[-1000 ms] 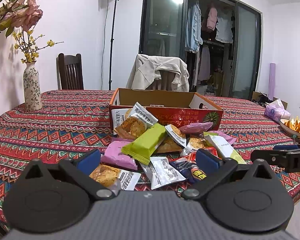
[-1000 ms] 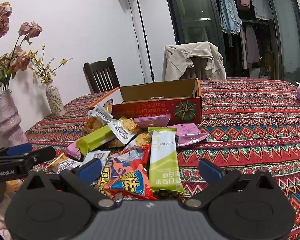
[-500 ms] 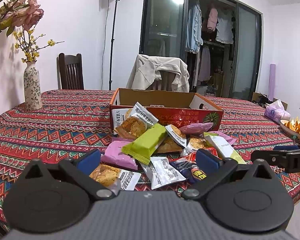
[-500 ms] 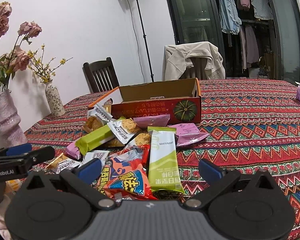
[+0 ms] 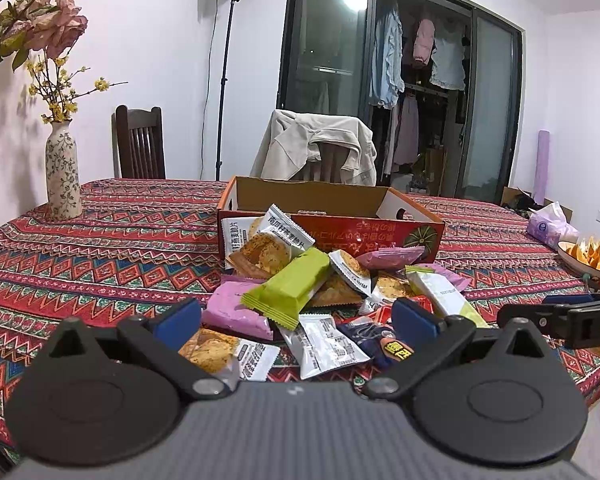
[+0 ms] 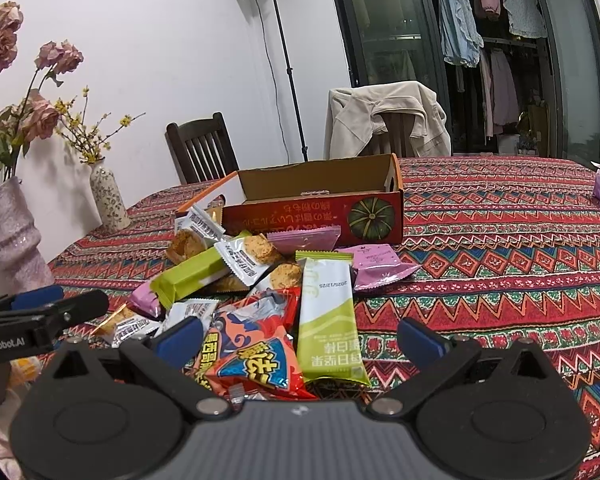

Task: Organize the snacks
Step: 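Grasp the tan cookie packet with the left tool while the right tool grasps the orange-blue chip bag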

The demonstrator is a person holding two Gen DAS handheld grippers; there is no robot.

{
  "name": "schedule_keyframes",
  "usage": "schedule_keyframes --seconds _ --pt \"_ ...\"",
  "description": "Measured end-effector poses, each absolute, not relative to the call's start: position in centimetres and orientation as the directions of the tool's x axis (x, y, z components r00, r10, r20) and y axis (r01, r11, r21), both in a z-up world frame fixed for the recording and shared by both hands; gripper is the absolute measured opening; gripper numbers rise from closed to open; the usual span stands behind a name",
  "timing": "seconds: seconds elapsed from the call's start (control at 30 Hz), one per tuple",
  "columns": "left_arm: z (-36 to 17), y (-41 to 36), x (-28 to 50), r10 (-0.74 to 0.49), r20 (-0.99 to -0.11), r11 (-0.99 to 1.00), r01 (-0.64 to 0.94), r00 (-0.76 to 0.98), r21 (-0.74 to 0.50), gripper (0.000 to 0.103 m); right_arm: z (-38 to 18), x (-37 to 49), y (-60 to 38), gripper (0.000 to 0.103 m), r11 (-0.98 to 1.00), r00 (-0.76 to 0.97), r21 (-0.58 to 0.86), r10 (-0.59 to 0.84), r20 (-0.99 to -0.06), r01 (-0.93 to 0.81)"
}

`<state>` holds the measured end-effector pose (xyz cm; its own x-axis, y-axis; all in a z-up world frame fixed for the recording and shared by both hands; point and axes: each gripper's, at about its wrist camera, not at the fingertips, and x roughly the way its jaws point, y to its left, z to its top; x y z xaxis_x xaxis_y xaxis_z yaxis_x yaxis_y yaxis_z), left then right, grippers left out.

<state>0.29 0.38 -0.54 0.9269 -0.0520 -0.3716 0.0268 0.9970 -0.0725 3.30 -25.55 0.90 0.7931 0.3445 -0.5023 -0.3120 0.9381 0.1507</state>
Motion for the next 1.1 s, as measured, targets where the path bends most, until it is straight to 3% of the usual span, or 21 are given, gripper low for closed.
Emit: schedule_keyframes --seconds 0.5,0.87,1.1 --pt "-1.0 1.3 1.3 -0.048 -0.379 0.995 0.012 0.924 -0.097 0.103 0.5 4.7 -25.1 0.103 0.938 0.775 0.147 0.343 -0.530 -0.315" --pt "-1.7 3.2 2.9 0.003 -0.420 0.992 -0.055 0.907 -0.111 0.103 0.0 6.4 -21.6 0.103 0.901 0.715 0.101 0.398 -0.575 -0.421" --pt "-2.1 4.2 2.9 0.016 -0.438 0.989 -0.079 0.899 -0.126 0.103 -0.7 7.3 -18.7 0.097 0.870 0.654 0.058 0.410 -0.636 -0.490"
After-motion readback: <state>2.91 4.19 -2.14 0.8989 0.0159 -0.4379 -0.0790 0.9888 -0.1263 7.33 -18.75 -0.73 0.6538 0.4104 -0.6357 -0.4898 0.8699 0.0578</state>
